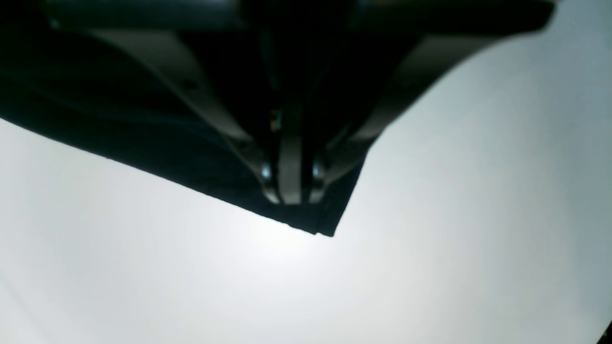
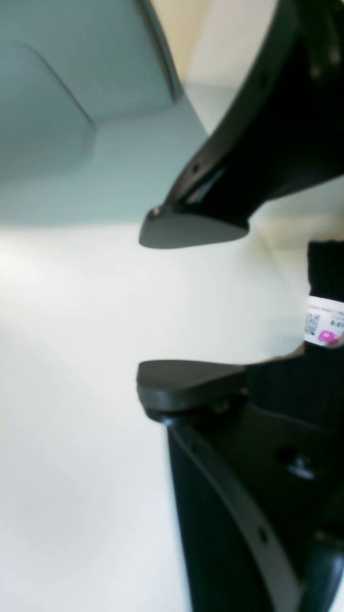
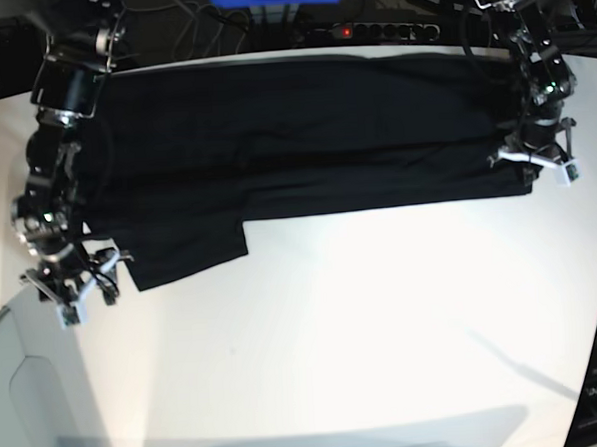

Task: Fold the T-shirt properly
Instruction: 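Reach the right gripper down to the folded shirt's loose corner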

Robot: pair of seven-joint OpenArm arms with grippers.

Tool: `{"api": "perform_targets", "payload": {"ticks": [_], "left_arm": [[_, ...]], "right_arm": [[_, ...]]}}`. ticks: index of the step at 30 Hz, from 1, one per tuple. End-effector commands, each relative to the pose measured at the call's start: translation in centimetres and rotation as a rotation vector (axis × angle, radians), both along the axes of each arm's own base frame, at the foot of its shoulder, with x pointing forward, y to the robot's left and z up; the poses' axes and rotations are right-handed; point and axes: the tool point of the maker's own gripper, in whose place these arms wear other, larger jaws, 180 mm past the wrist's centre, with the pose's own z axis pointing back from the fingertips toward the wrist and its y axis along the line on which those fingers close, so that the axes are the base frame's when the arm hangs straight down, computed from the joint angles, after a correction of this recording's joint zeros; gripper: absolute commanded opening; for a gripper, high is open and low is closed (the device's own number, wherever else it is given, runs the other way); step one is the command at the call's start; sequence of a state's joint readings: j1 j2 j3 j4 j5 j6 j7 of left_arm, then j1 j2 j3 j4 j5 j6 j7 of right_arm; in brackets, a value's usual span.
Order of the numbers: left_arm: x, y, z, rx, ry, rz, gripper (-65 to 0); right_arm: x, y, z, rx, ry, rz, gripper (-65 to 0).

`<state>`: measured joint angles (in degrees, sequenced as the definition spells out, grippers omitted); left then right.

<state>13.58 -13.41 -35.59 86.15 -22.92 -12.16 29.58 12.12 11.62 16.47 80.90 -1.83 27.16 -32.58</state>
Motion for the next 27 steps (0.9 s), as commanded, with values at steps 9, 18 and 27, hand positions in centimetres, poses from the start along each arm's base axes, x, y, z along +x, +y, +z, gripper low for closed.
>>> {"api": "perform_targets", "payload": {"ticks": [9, 18, 27], "left_arm": [[1.1, 0.1, 3.7, 0.058, -0.095, -0.026, -65.0], [1.2, 0.2, 3.7, 0.062, -0.094, -0.024, -65.0], [1.3, 0.3, 3.6, 0.06, -0.093, -0.022, -65.0]], "right_arm": [[3.4, 2.1, -2.3, 0.038, 0.078, 0.072, -27.3], [2.6, 3.1, -5.7, 0.062, 0.176, 0.089, -27.3], [2.3, 5.2, -6.7, 0.047, 0.207, 0.148, -57.6]]}}
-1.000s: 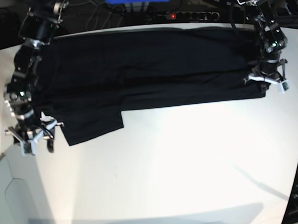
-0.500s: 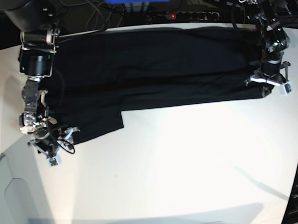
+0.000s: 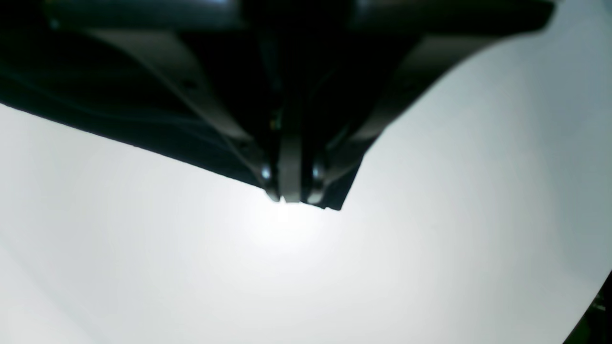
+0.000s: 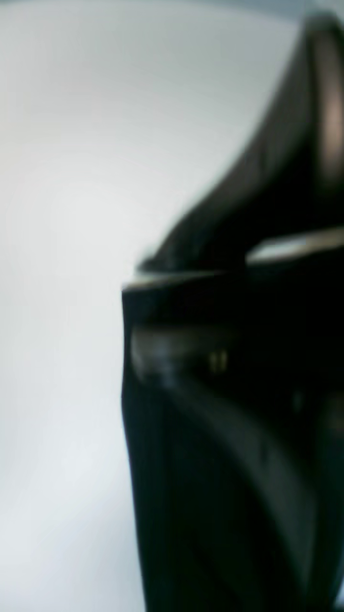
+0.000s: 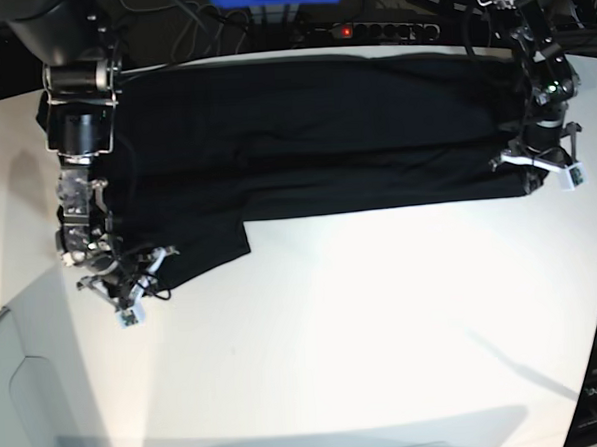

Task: Fold the T-shirt properly
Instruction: 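Reach the right gripper down to the folded shirt's loose corner, then pull the folded shirt edge back toward the robot with both grippers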

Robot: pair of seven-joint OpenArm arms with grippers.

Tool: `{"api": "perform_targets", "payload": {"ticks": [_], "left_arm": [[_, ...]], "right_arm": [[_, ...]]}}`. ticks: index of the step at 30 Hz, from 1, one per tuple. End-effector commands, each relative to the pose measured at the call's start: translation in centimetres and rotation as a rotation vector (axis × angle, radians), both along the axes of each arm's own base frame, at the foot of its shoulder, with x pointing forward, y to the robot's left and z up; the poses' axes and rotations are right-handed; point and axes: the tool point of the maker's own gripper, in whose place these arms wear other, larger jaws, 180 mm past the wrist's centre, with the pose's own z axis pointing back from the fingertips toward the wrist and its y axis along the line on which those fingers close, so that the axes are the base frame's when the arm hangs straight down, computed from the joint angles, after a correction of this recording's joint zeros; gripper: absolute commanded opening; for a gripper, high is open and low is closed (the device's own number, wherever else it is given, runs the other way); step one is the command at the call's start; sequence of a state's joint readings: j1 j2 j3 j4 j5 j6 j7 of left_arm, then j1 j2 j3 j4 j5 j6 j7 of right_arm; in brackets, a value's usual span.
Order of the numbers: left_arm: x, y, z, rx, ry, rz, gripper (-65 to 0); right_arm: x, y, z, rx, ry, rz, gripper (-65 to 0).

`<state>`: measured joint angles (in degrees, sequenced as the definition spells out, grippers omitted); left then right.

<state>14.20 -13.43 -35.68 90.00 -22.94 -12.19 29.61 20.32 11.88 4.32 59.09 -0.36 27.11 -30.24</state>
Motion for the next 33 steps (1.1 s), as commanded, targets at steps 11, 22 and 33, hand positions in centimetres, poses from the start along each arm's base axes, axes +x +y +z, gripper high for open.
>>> {"api": "perform_targets", "payload": {"ticks": [11, 22, 33], "left_arm": [[2.1, 0.6, 2.9, 0.033, -0.095, -0.002, -65.0], [2.9, 0.0, 5.3, 0.056, -0.154, -0.024, -65.0], [2.0, -1.4, 7.6, 0.101, -0.192, -0.064, -65.0]], "right_arm": [[2.5, -0.5, 8.4, -0.077, -0.23, 0.026, -65.0], [-2.5, -1.7, 15.7, -0.137, -0.455, -0.017, -65.0], [-11.5, -3.7, 15.4, -0.16, -0.433, -0.096, -65.0]]}}
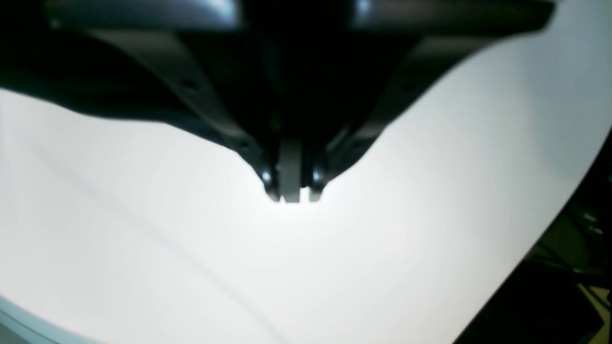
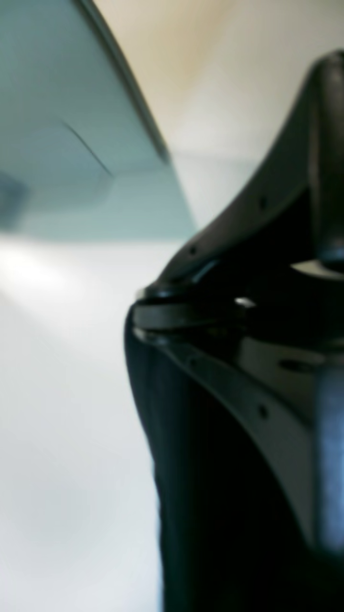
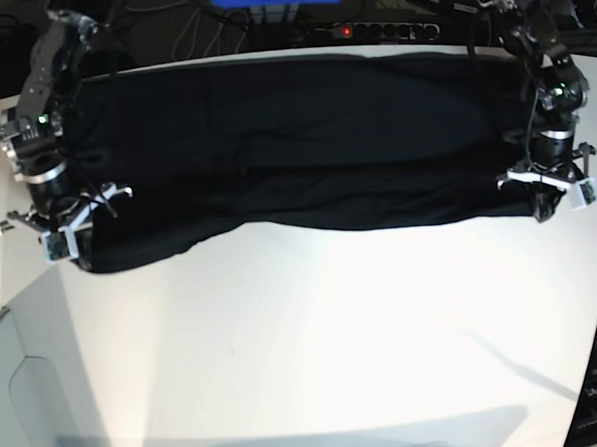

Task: Fold the T-shirt properly
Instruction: 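Pull the folded shirt edge back toward the robot with both grippers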

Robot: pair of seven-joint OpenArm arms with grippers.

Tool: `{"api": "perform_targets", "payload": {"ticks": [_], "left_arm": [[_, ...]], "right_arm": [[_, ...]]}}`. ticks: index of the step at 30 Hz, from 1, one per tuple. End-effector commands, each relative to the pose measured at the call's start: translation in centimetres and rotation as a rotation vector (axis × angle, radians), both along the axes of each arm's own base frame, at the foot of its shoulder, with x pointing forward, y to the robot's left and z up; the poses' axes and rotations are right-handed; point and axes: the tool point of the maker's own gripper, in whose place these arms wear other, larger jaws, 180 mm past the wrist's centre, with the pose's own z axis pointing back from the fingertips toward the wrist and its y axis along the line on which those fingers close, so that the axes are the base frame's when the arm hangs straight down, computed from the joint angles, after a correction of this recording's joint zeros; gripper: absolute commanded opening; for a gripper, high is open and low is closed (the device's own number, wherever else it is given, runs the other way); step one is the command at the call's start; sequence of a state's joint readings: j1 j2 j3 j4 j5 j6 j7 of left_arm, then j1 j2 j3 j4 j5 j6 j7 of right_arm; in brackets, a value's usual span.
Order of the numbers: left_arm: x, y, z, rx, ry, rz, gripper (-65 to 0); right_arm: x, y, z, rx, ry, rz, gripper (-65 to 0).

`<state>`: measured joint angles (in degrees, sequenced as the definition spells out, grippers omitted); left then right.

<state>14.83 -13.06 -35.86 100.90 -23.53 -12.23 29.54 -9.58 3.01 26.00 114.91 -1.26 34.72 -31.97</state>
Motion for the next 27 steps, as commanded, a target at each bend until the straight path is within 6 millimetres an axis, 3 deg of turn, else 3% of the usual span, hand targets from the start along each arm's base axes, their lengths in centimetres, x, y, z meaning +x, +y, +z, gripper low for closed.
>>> {"api": "perform_targets", "payload": {"ticks": [1, 5, 8, 17, 27], "left_arm": [[-0.1, 0.2, 1.3, 0.031, -0.033, -0.006, -65.0], [-2.0, -0.2, 0.0, 0.033, 0.013, -0.012, -65.0], [-2.6, -0.4, -0.7, 0.02, 0.029, -0.005, -65.0], [-3.9, 0.0, -1.4, -0.001, 0.045, 0.036, -65.0], [-5.2, 0.6, -2.0, 0.005, 0.074, 0.052, -65.0]], "right_arm": [[-0.5, -0.3, 0.6, -0.012, -0.018, 0.009, -65.0], [-3.6, -0.7, -1.9, 0.001, 0.068, -0.002, -65.0], [-5.8, -1.1, -2.6, 0.031, 0.061, -0.038, -65.0], [-11.0, -1.6, -2.5, 0.105, -0.049, -0.126, -65.0], [-14.9, -2.3, -4.0, 0.087, 0.048, -0.149, -65.0]]}}
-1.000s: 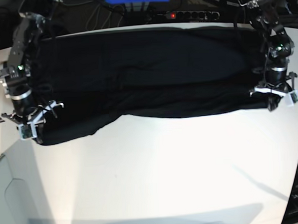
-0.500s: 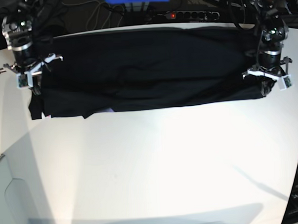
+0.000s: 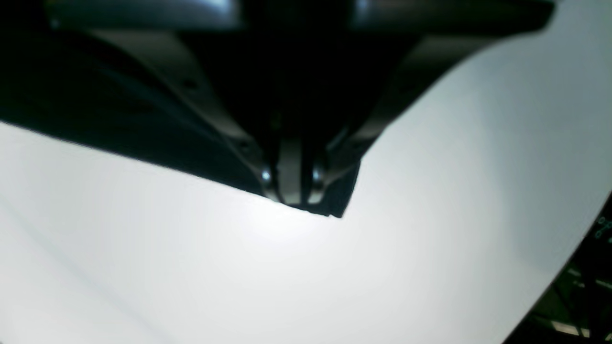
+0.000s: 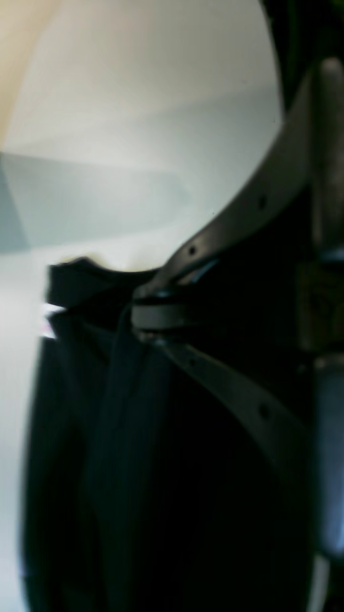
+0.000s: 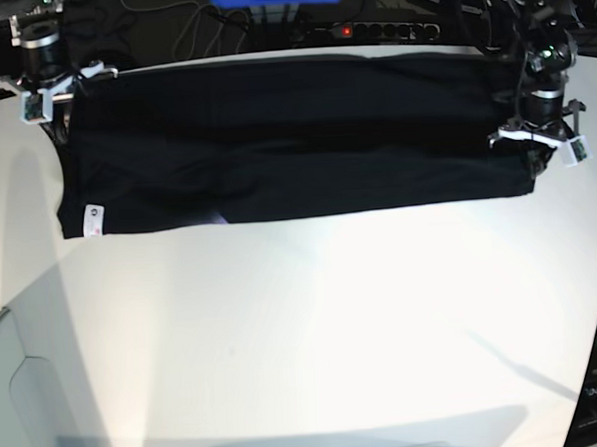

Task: Fold the T-shirt properly
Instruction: 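Pull the folded shirt edge back toward the robot with both grippers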

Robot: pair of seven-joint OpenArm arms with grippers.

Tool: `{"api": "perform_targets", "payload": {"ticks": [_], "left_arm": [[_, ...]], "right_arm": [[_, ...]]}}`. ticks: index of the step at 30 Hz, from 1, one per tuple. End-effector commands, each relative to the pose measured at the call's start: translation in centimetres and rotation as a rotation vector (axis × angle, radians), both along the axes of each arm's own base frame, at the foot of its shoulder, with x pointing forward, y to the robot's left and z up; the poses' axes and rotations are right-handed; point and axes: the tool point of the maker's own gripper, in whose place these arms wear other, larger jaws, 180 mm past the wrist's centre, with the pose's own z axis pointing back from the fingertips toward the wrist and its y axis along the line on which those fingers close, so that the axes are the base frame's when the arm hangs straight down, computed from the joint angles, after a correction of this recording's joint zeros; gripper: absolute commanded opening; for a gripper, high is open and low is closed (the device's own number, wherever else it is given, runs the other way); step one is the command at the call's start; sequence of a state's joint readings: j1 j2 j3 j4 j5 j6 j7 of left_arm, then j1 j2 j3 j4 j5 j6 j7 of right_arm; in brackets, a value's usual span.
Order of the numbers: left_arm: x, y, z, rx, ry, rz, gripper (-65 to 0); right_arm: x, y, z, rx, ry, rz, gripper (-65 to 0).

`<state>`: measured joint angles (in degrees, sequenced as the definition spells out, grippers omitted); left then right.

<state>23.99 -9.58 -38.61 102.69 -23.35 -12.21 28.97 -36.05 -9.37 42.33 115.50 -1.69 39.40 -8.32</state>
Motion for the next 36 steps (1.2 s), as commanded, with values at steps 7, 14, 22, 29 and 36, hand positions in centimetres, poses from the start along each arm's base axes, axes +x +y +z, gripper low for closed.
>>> {"api": "perform_targets", "payload": {"ticks": [7, 14, 22, 29, 36], "left_arm": [[-0.3, 0.7, 0.9, 0.028, -0.02, 0.001, -65.0], [-0.9, 1.9, 1.2, 0.042, -0.023, 0.035, -65.0], [-1.6, 1.9, 0.8, 0.042, -0.002, 0.037, -65.0], [-1.5, 2.5, 1.2, 0.055, -0.009, 0.044, -65.0], [-1.9, 3.6, 1.3, 0.062, -0.01, 0.075, -65.0]], "right_arm": [[-1.4, 0.3, 0.4, -0.004, 0.011, 0.024, -65.0], [-2.2, -1.6, 0.8, -0.043, 0.019, -0.02, -65.0], [-3.1, -2.4, 0.8, -0.061, 0.039, -0.04, -65.0], [-4.3, -2.3, 0.4, -0.061, 0.077, -0.037, -65.0], [-5.4, 0.0, -0.7, -0.01, 0.128, 0.019, -65.0]]}}
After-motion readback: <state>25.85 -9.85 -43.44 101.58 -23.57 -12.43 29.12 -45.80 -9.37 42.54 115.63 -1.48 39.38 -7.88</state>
